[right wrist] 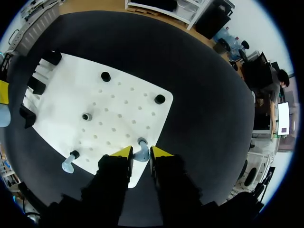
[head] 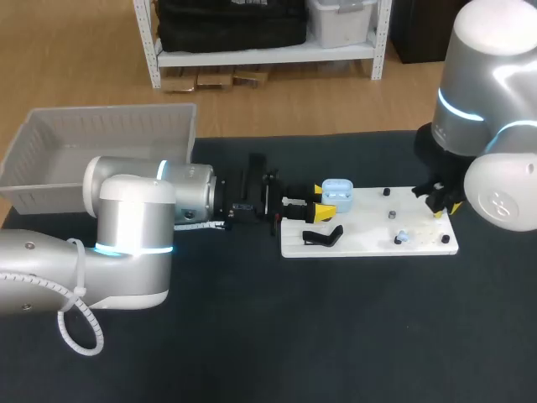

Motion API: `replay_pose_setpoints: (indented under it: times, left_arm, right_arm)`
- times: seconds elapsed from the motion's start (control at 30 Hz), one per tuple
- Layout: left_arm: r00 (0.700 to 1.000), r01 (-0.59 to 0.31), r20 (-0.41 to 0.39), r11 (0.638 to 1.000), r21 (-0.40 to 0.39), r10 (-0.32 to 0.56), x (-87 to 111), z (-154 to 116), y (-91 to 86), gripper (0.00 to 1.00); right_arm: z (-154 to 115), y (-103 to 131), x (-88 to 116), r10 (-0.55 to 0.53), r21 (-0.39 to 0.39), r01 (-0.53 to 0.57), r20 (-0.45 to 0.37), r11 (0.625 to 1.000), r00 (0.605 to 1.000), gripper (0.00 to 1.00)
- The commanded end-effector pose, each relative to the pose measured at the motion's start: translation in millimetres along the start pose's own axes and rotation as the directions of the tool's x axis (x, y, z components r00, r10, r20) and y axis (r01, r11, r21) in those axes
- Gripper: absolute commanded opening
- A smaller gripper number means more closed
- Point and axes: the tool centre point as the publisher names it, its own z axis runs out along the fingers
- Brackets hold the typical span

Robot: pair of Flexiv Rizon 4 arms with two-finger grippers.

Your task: Pick up each earbud case from the left stands, insert the matching earbuds, close the lid, and place the case in the box.

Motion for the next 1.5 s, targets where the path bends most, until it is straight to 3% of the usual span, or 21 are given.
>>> replay_pose_setpoints:
  times: [0.03,0.17,0.23,0.7,0.8,0.9,1.13,1.5]
  left_arm:
    - [1.000,0.000,0.001,1.000,0.002,0.000,0.6,0.2,1.0,0.00]
    - [1.000,0.000,0.001,1.000,0.002,0.000,0.6,0.2,1.0,0.00]
    - [1.000,0.000,0.001,1.000,0.002,0.000,0.6,0.2,1.0,0.00]
    - [1.000,0.000,0.001,1.000,0.002,0.000,0.6,0.2,1.0,0.00]
    - [1.000,0.000,0.001,1.000,0.002,0.000,0.6,0.2,1.0,0.00]
    - [1.000,0.000,0.001,1.000,0.002,0.000,0.6,0.2,1.0,0.00]
    - [1.000,0.000,0.001,1.000,0.002,0.000,0.6,0.2,1.0,0.00]
    - [1.000,0.000,0.001,1.000,0.002,0.000,0.6,0.2,1.0,0.00]
  right_arm:
    - [2.0,1.5,1.5,0.004,0.006,-0.004,0.003,1.000,1.000,0.13]
    - [2.6,1.6,1.5,0.003,0.008,-0.003,0.000,1.000,1.000,0.11]
    - [2.6,1.6,1.5,0.004,0.010,-0.004,0.000,1.000,1.000,0.00]
    - [-41.6,6.3,5.9,0.006,0.060,-0.007,0.012,0.998,1.000,0.00]
    - [-60.4,11.3,10.1,-0.018,0.110,0.022,-0.033,0.994,0.999,0.00]
    - [-86.6,19.9,12.3,-0.006,0.136,0.017,-0.078,0.991,0.997,0.00]
    - [-128.9,51.5,15.0,0.072,0.088,-0.062,-0.108,0.994,0.991,0.00]
    - [-137.3,100.4,15.4,0.005,-0.003,-0.006,-0.069,1.000,0.998,0.00]
